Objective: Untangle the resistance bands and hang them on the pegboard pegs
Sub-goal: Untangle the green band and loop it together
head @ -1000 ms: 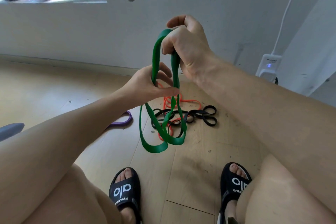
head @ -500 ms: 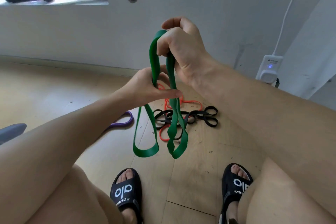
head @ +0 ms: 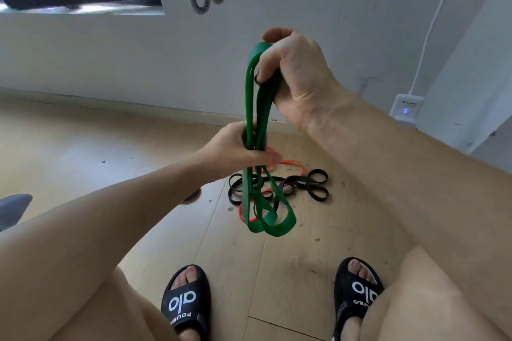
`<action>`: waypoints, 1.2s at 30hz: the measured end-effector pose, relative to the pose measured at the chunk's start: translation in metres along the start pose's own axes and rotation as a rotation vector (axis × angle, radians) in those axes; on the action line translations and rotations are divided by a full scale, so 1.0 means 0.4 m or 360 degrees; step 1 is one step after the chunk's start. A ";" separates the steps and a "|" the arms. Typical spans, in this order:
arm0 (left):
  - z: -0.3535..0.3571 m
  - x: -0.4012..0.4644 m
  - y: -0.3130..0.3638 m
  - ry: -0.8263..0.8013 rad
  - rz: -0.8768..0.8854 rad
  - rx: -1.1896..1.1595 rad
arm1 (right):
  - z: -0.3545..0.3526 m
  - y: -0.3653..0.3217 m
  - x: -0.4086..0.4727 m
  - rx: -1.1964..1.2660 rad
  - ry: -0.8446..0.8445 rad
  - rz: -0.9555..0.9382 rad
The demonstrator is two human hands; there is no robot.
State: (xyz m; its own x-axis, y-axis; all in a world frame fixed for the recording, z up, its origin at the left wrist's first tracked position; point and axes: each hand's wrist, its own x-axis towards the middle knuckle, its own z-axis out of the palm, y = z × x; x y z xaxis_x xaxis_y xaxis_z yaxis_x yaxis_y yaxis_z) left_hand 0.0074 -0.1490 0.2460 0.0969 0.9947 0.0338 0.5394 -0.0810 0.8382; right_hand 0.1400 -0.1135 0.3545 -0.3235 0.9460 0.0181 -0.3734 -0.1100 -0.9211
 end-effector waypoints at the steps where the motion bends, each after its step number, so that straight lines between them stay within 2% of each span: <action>1: 0.002 -0.003 -0.006 -0.0009 -0.0019 0.0055 | -0.006 -0.011 0.005 0.0110 0.0036 0.0011; 5: -0.026 0.004 -0.031 0.0088 -0.0093 0.0242 | -0.061 -0.034 0.029 0.0322 0.0329 0.0012; 7: -0.042 0.003 -0.040 0.0048 -0.0096 0.0279 | -0.113 -0.036 0.045 0.0332 0.0464 0.0054; 10: -0.058 0.000 -0.044 0.0031 -0.0106 0.0363 | -0.196 -0.039 0.064 0.0413 0.0547 0.0110; 12: -0.068 0.001 -0.027 0.0057 -0.0049 0.0468 | -0.258 -0.028 0.074 0.0363 0.0504 0.0212; 14: -0.086 0.000 -0.004 0.0112 0.0005 0.0525 | -0.318 0.001 0.079 -0.0052 0.0401 0.0458; 16: -0.106 -0.008 0.016 0.0127 0.0022 0.0527 | -0.351 0.027 0.072 -0.0946 0.0204 0.0659; 17: -0.112 -0.012 0.023 0.0105 0.0023 0.0526 | -0.354 0.037 0.069 -0.1386 0.0080 0.0654; 18: -0.115 -0.015 0.030 0.0074 0.0026 0.0548 | -0.342 0.044 0.064 -0.1686 -0.0075 0.0549; 19: -0.114 -0.018 0.038 0.0032 0.0032 0.0599 | -0.313 0.048 0.053 -0.1822 -0.0275 0.0388; 22: -0.098 -0.023 0.059 -0.0083 0.0048 0.0707 | -0.186 0.089 0.009 -0.1846 -0.0825 0.0059; 24: -0.096 -0.029 0.065 -0.0115 0.0068 0.0637 | -0.133 0.138 -0.009 -0.1951 -0.0973 -0.0063; 30: -0.118 -0.047 0.021 -0.0235 -0.0008 0.0611 | -0.112 0.141 0.015 -0.2116 -0.0848 -0.0169; 36: -0.097 -0.052 -0.010 -0.0101 0.0004 0.0491 | -0.094 0.058 0.014 -0.1630 -0.0430 -0.0432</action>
State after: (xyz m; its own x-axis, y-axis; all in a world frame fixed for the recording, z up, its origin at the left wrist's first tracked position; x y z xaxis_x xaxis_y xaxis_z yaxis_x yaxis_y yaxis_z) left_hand -0.0293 -0.1668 0.2630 0.1451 0.9894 -0.0066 0.7665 -0.1082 0.6330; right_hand 0.1623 -0.0994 0.3186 -0.5667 0.7886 0.2389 0.3986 0.5161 -0.7581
